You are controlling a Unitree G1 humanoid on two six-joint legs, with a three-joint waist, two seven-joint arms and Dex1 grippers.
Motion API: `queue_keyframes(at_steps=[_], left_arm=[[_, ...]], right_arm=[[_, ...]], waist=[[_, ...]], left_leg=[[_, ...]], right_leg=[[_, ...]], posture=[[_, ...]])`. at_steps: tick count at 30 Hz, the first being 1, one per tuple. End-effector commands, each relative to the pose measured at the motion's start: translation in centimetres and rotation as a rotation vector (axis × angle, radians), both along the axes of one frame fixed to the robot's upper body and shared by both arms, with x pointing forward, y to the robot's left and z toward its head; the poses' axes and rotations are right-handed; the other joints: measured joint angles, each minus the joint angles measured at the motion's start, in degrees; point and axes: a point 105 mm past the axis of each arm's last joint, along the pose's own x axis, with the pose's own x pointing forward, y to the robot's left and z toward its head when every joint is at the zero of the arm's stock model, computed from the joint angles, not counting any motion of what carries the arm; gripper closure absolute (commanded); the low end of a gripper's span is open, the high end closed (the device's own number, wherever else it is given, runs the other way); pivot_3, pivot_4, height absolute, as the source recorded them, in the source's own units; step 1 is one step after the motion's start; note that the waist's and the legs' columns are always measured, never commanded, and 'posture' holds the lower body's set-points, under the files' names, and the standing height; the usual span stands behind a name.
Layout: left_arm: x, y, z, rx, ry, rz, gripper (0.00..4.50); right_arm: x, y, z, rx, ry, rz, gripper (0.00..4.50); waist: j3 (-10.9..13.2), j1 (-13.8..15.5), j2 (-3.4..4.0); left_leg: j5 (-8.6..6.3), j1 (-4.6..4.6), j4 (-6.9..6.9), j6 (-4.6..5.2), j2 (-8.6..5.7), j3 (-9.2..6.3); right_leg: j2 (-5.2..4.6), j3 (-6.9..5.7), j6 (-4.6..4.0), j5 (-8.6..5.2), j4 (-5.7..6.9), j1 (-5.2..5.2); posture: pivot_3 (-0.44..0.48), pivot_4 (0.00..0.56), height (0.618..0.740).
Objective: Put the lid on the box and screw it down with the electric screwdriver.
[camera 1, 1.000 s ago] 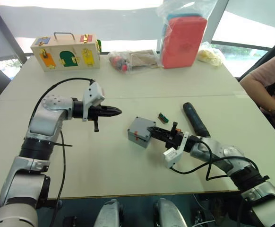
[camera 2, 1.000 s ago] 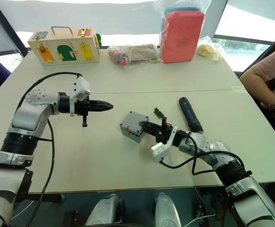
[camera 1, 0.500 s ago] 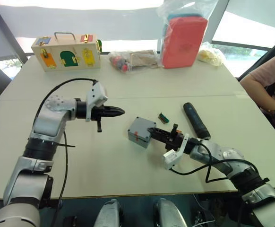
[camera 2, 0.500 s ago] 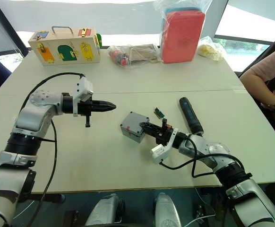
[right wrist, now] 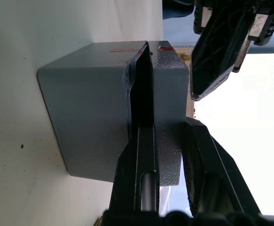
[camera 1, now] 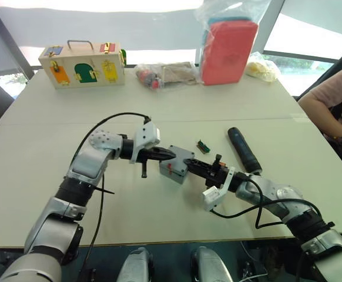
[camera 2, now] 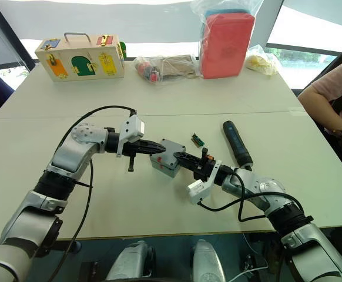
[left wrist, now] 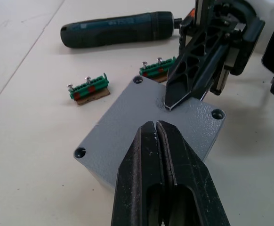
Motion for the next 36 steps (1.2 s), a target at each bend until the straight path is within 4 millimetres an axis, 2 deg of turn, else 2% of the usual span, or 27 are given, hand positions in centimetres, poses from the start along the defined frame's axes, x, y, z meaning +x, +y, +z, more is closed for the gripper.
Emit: queue_keyframes(at_steps=[1, 6, 11, 13, 14, 17, 22, 23, 26, 30, 32, 36], left_arm=[[0.1, -0.2, -0.8, 0.029, -0.024, -0.007, 4.50], [0.0, -0.3, -1.7, 0.042, -0.008, -0.016, 4.50], [-0.4, -0.3, -2.4, 0.061, 0.004, -0.025, 4.50], [-0.6, -0.4, -2.8, 0.068, 0.015, -0.031, 4.50], [-0.6, -0.4, -3.0, 0.071, 0.021, -0.032, 4.50], [-0.9, -0.4, -3.6, 0.082, 0.038, -0.036, 4.50], [-1.2, -0.3, -4.4, 0.100, 0.064, -0.027, 4.50], [-1.2, -0.2, -4.7, 0.108, 0.070, -0.026, 4.50], [-1.3, 0.2, -5.5, 0.131, 0.088, -0.011, 4.50], [-1.2, 0.6, -6.3, 0.149, 0.106, 0.006, 4.50], [-1.1, 0.8, -6.7, 0.155, 0.116, 0.015, 4.50], [-1.0, 0.9, -7.1, 0.156, 0.127, 0.026, 4.50]], right_arm=[[-0.3, -0.6, -0.6, -0.038, 0.039, -0.014, 4.33], [-0.5, -0.7, -0.6, -0.035, 0.052, -0.015, 4.33], [-0.3, 0.1, 0.0, -0.002, 0.100, -0.021, 4.33], [-0.4, 0.0, 0.4, -0.006, 0.108, -0.018, 3.30], [-0.5, -0.2, 0.4, -0.015, 0.113, -0.019, 3.23], [-0.7, -0.5, 0.5, -0.027, 0.117, -0.018, 1.93], [-0.8, -1.0, 0.6, -0.036, 0.114, -0.020, 0.24], [-0.8, -1.2, 0.6, -0.039, 0.112, -0.021, 0.03], [-0.7, -1.7, 0.8, -0.051, 0.105, -0.023, 0.03], [-0.6, -1.1, 1.8, -0.062, 0.095, -0.012, 0.03], [-0.8, -1.5, 1.9, -0.071, 0.099, -0.014, 0.03], [-1.3, -3.1, 0.9, -0.075, 0.121, -0.024, 0.03]], waist=[[0.00, 0.06, 0.00], [-0.03, 0.18, 0.00], [-0.04, 0.12, 0.00], [-0.04, 0.12, 0.00], [-0.04, 0.09, 0.00], [-0.09, 0.13, -0.01], [-0.14, 0.16, -0.03], [-0.15, 0.16, -0.03], [-0.18, 0.23, -0.03], [-0.27, 0.20, -0.02], [-0.34, 0.21, 0.00], [-0.43, 0.44, -0.02]], left_leg=[[0.00, 0.00, 0.00, 0.00, 0.00, 0.00], [0.00, 0.04, 0.01, 0.00, 0.00, -0.01], [0.00, 0.09, 0.01, 0.01, -0.02, -0.02], [0.00, 0.12, 0.01, 0.01, -0.02, -0.02], [-0.01, 0.13, 0.01, 0.01, -0.02, -0.03], [-0.01, 0.16, 0.01, 0.02, -0.01, -0.03], [-0.01, 0.21, 0.01, 0.02, -0.01, -0.04], [-0.01, 0.24, 0.01, 0.02, -0.01, -0.05], [-0.02, 0.31, 0.01, 0.03, -0.01, -0.07], [-0.02, 0.38, 0.01, 0.04, -0.01, -0.07], [-0.03, 0.42, 0.01, 0.04, -0.01, -0.09], [-0.03, 0.43, 0.01, 0.05, -0.02, -0.11]], right_leg=[[0.00, 0.00, 0.00, 0.00, 0.00, 0.00], [-0.01, -0.01, 0.00, 0.00, -0.01, 0.08], [-0.02, -0.01, 0.00, 0.00, -0.01, 0.13], [-0.02, -0.01, 0.00, 0.00, -0.01, 0.15], [-0.02, -0.01, 0.00, 0.00, -0.01, 0.17], [-0.02, -0.01, -0.01, 0.00, -0.02, 0.20], [-0.03, -0.01, -0.03, -0.02, -0.04, 0.27], [-0.02, -0.03, -0.08, -0.04, -0.05, 0.32], [-0.03, -0.06, -0.16, -0.09, -0.09, 0.43], [-0.04, -0.06, -0.17, -0.09, -0.09, 0.51], [-0.04, -0.07, -0.17, -0.10, -0.10, 0.55], [-0.06, -0.08, -0.17, -0.10, -0.13, 0.60]], posture=[[0.000, 0.150, 0.730], [0.000, 0.150, 0.730], [0.000, 0.150, 0.730], [0.000, 0.150, 0.730], [0.000, 0.150, 0.730], [0.000, 0.150, 0.730], [0.000, 0.150, 0.730], [0.000, 0.150, 0.730], [0.000, 0.150, 0.730], [0.000, 0.150, 0.730], [0.000, 0.150, 0.730], [0.000, 0.150, 0.730]])
